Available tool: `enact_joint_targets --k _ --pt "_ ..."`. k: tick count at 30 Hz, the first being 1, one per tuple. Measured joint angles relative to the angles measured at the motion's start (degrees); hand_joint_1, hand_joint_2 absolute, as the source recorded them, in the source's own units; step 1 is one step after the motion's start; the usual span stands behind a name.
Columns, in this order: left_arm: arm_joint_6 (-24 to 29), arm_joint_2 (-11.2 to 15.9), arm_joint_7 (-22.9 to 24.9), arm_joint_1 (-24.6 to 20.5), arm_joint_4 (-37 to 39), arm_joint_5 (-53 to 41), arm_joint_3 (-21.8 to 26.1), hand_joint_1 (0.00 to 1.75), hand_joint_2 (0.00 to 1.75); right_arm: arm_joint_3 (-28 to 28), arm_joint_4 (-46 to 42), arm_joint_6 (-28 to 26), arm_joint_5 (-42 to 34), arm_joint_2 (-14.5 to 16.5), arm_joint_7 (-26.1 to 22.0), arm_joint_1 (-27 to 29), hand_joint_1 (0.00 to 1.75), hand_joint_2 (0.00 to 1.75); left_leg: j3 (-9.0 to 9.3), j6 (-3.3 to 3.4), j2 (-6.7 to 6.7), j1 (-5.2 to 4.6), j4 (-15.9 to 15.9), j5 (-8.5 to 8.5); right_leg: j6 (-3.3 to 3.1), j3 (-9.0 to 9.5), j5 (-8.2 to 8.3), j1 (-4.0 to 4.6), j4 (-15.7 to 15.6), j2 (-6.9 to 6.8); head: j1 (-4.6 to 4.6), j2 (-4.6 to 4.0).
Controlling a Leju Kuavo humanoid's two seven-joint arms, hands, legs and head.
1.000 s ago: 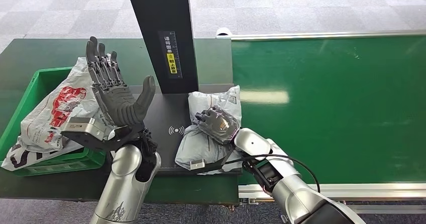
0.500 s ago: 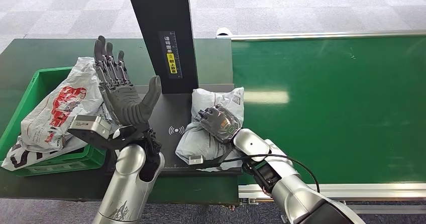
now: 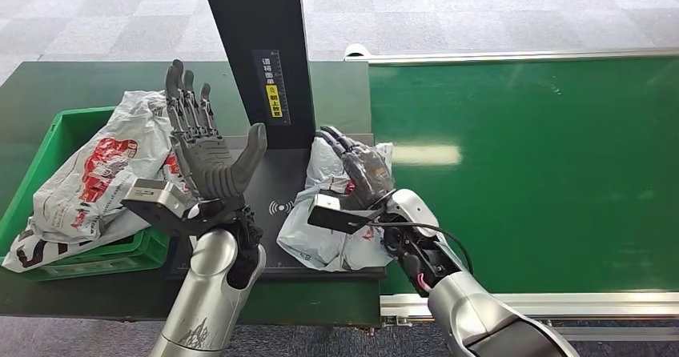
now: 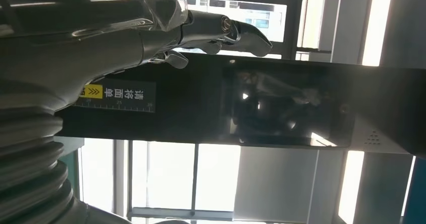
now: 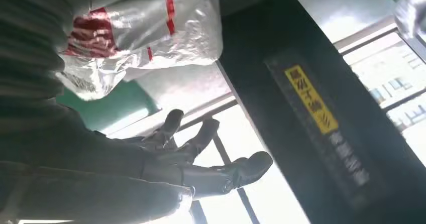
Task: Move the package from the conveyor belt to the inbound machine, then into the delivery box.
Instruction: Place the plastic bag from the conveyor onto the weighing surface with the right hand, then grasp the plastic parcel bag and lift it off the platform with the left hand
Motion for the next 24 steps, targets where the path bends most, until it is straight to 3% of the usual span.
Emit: enact_joint_targets --k 4,8,11,18,24 --pt "-0.5 -0.1 0.0 0.0 0.5 0.1 0.1 0.00 1.75 -7.0 -0.6 9.5 -8.8 0.7 -2.3 -0.1 0.00 1.75 0.00 0.00 0.00 0.00 0.0 0.00 0.00 0.00 0.00 0.00 0.0 0.00 0.00 0.00" --pt "-1.0 -0.2 0.0 0.0 1.0 0.1 0.2 0.00 1.75 -14.3 -1.0 25.7 -20.9 1.2 -2.4 -0.1 0.00 1.75 0.00 0.00 0.00 0.00 0.0 0.00 0.00 0.00 0.00 0.00 0.0 0.00 -0.01 0.01" --pt "-1.1 -0.2 0.0 0.0 1.5 0.2 0.2 0.00 1.75 -19.6 -1.5 33.3 -27.7 1.3 -2.4 -0.3 0.00 1.75 0.00 0.00 0.00 0.00 0.0 0.00 0.00 0.00 0.00 0.00 0.0 0.00 -0.01 0.01" --pt "-2.0 0.0 0.0 0.0 3.0 1.0 0.5 0.00 1.75 -27.1 -4.3 42.0 -36.9 1.1 -2.0 -0.4 0.00 1.75 0.01 0.00 0.00 0.00 0.0 0.00 0.00 -0.01 0.00 0.00 0.0 0.00 0.00 0.01" --pt "-5.1 0.9 1.1 -0.9 7.8 0.1 0.1 0.00 1.75 -27.4 -10.0 42.0 -41.6 -0.1 -2.4 1.3 0.00 1.75 0.02 0.00 -0.02 0.00 0.0 0.00 0.00 -0.02 0.00 0.00 0.0 -0.01 0.00 0.01"
